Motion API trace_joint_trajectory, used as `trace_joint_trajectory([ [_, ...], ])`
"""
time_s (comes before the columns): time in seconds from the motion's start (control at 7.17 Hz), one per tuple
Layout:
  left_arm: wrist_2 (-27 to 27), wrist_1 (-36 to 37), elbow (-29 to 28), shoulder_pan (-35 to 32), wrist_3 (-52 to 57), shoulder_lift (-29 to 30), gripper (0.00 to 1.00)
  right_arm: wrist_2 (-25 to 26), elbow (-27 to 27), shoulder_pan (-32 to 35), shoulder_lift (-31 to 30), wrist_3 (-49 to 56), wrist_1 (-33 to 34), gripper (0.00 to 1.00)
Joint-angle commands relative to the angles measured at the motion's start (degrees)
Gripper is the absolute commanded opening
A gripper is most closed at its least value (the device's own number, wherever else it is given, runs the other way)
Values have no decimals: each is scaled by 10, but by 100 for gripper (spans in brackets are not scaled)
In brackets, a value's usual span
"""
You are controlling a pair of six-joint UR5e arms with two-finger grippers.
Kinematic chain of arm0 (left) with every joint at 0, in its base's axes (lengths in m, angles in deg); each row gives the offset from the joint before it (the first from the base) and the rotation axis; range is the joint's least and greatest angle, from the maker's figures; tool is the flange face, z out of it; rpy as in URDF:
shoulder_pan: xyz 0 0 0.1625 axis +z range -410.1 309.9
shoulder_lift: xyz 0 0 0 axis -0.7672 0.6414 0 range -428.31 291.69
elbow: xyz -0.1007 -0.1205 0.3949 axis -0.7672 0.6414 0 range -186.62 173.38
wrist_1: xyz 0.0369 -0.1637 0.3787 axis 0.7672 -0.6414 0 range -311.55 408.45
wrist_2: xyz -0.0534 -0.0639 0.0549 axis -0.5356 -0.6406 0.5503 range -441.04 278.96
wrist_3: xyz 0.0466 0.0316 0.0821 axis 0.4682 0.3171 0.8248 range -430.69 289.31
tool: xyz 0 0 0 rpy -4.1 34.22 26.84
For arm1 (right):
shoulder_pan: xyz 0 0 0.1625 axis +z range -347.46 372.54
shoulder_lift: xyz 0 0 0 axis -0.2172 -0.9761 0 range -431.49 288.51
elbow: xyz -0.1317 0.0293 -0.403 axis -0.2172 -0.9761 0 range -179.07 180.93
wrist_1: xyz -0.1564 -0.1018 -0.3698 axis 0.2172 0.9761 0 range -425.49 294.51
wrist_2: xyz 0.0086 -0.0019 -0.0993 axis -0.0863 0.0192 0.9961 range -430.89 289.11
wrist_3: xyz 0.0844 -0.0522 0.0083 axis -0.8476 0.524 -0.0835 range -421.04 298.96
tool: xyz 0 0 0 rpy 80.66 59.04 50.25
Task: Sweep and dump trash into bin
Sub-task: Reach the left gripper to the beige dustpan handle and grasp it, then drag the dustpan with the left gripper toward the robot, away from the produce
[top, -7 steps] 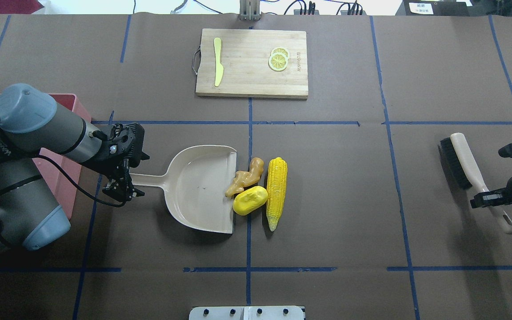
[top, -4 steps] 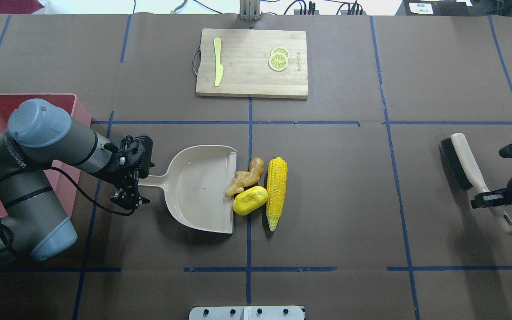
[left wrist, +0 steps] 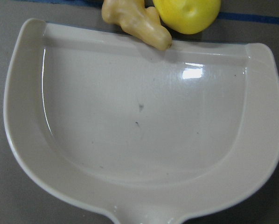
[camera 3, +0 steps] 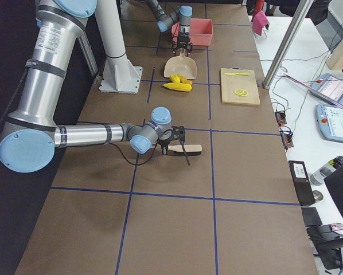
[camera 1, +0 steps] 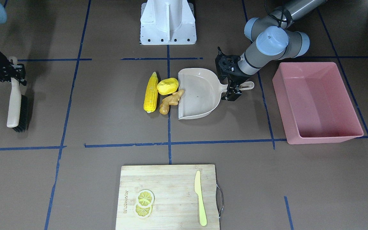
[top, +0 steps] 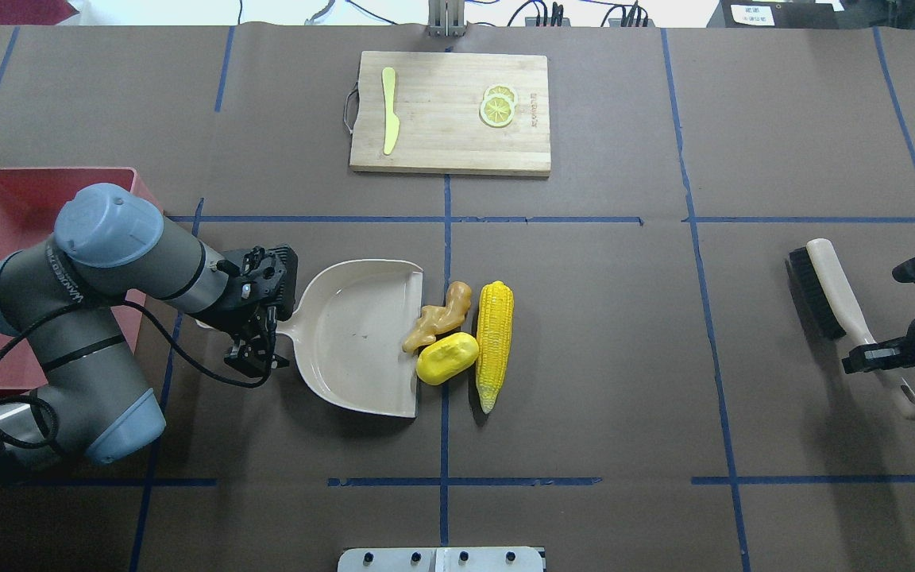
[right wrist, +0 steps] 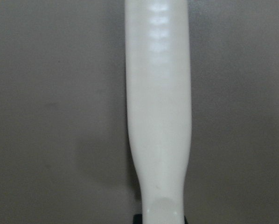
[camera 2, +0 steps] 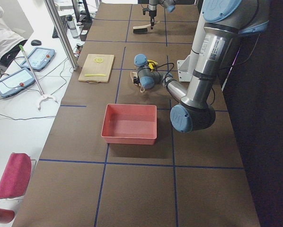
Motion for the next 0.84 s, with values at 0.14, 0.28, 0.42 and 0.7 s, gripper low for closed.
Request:
trace_joint_trajectory([
  [0.14,33,7,-3,1,-5,5,58,0,0,0,-1,0,-1,0],
  [0.28,46,7,-3,4,-5,4,45,0,0,0,-1,0,-1,0],
  [0.42,47,7,-3,3,-5,3,35,0,0,1,-1,1,-1,0],
  [0.7,47,7,1,2,-6,1,20,0,1,1,-1,1,-1,0],
])
